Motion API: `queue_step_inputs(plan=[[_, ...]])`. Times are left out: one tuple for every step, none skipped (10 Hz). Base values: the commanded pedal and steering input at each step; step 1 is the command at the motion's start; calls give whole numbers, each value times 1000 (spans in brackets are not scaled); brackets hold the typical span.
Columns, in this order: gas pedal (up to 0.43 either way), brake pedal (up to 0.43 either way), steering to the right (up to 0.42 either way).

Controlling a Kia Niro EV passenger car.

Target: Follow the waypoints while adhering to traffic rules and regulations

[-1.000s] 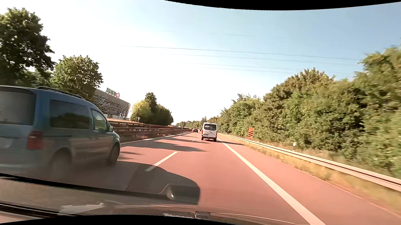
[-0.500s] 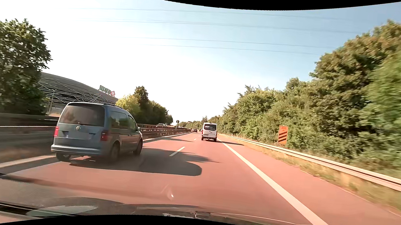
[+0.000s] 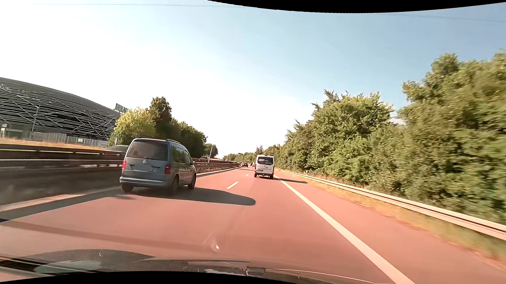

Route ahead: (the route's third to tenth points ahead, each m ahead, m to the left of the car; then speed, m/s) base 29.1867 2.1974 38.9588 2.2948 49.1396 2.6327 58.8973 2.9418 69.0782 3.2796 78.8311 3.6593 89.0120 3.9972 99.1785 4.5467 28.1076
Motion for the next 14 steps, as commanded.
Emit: queue_step_inputs(plan=[[209, 6, -1], [197, 6, -1], [197, 6, -1], [197, 6, -1], [197, 6, -1], [197, 6, -1], [197, 6, -1], [197, 6, -3], [197, 6, -6], [197, 6, -6], [197, 6, -6], [197, 6, -6], [197, 6, -4], [197, 6, -4]])
